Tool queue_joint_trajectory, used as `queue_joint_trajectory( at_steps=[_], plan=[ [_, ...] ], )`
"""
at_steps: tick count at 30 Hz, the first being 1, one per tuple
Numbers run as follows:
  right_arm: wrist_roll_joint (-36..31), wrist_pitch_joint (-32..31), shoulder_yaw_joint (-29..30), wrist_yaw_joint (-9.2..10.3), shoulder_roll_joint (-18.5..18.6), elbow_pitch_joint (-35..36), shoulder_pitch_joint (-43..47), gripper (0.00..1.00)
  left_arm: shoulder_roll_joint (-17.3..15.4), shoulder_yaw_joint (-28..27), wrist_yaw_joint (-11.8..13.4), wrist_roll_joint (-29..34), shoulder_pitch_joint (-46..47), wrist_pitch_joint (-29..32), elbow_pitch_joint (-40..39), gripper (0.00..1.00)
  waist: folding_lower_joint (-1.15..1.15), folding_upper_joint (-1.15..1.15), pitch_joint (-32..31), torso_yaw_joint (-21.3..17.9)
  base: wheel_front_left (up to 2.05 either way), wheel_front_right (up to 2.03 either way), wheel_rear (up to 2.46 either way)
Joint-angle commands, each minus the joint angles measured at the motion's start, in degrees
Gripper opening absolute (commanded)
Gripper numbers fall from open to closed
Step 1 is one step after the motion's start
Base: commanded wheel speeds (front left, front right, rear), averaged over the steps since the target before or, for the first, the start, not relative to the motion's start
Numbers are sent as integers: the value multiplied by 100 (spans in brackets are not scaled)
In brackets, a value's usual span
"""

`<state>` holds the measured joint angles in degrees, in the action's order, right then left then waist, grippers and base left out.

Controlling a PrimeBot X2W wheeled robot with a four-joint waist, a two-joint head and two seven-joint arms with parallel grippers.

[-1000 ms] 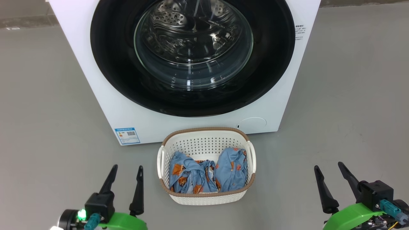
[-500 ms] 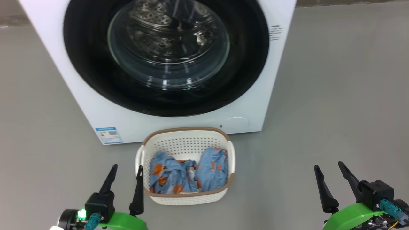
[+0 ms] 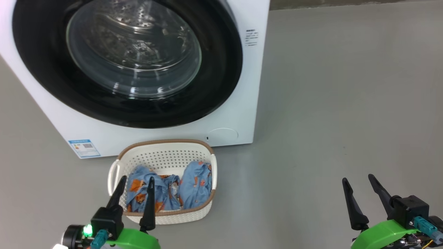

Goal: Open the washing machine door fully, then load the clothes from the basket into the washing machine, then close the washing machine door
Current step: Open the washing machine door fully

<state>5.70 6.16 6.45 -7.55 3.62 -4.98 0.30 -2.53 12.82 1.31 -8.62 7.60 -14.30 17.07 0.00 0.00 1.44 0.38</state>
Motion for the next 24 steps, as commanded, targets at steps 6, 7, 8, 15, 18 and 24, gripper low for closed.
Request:
queue_joint_trajectory(
  at_steps=[6,7,8,15,18,24],
  plan=[
    [41,60,-101,6,25,155,-51,100,-67,-223,15,66,240,-70,-149,100,0,0,-2,-10,35,35,-69],
    [41,59,-99,6,24,156,-51,100,-67,-225,15,65,239,-70,-147,100,0,0,1,-11,7,7,-14],
    [40,59,-97,6,24,157,-52,100,-66,-228,16,63,239,-70,-143,100,0,0,4,-11,0,0,0],
    [47,79,-95,6,34,164,-65,100,-60,-246,40,45,255,-70,-123,100,0,0,36,-9,0,0,0],
    [52,89,-93,6,39,160,-67,100,-58,-249,53,46,258,-70,-116,100,0,0,42,-7,0,0,0],
    [64,102,-97,6,46,156,-60,100,-54,-255,61,43,257,-70,-110,100,0,0,42,-3,0,0,0]
  ],
)
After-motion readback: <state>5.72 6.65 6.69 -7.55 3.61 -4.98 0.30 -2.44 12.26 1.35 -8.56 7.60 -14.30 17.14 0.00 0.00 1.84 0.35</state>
